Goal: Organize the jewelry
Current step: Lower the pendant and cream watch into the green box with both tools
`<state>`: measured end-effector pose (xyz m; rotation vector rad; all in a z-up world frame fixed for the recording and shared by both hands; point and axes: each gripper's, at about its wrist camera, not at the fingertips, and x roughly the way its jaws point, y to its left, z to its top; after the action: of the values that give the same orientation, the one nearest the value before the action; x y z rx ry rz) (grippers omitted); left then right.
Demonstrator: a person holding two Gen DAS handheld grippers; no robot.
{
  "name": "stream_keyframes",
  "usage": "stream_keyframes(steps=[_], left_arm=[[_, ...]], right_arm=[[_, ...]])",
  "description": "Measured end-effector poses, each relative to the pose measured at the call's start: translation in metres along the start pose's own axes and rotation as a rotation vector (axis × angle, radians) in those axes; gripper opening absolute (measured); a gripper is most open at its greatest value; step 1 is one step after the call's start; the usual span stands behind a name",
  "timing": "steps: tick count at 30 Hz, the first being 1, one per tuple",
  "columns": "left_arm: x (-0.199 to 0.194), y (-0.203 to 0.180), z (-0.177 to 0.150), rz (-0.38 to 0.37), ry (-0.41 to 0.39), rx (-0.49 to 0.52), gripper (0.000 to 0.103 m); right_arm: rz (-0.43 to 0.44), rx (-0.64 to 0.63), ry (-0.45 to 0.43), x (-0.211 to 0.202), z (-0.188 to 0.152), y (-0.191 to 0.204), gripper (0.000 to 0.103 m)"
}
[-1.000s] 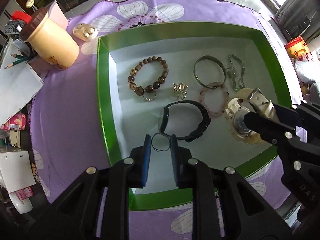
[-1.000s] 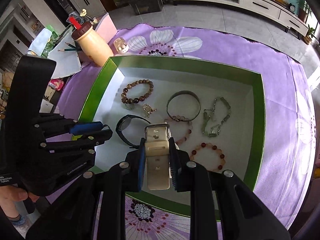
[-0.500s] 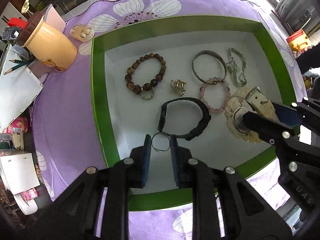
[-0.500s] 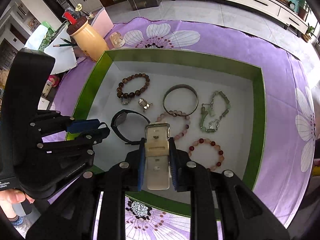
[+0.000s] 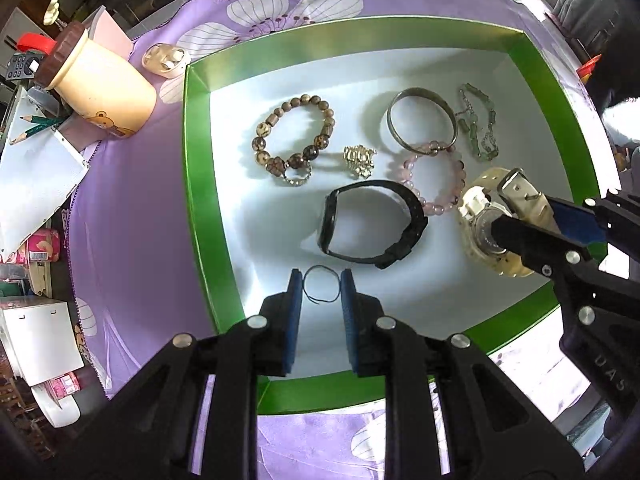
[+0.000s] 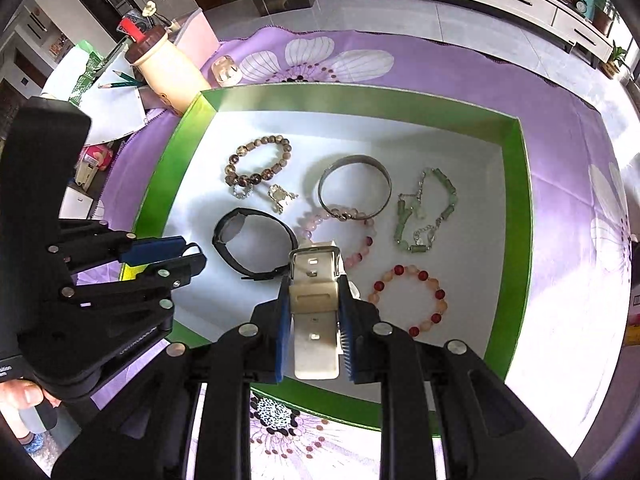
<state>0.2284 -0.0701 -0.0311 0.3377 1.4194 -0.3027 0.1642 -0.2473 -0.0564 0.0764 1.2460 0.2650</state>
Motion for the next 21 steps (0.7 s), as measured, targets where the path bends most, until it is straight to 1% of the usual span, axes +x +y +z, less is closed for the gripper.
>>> stream_keyframes(steps=[14, 17, 21], left_arm=[[0.008, 0.002, -0.001, 0.006, 0.010, -0.001, 0.019], [0.009, 0.002, -0.003, 0.007, 0.010, -0.002, 0.019], [0.011, 0.001, -0.003, 0.008, 0.013, 0.000, 0.019]], right_arm=[[0.002, 0.024, 0.012, 0.007, -0.007, -0.005, 0.022], [-0.012, 0.017, 0.016, 0.008, -0.008, -0.003, 0.022], [-0.004, 0.026, 0.013, 0.008, -0.009, -0.004, 0.022]])
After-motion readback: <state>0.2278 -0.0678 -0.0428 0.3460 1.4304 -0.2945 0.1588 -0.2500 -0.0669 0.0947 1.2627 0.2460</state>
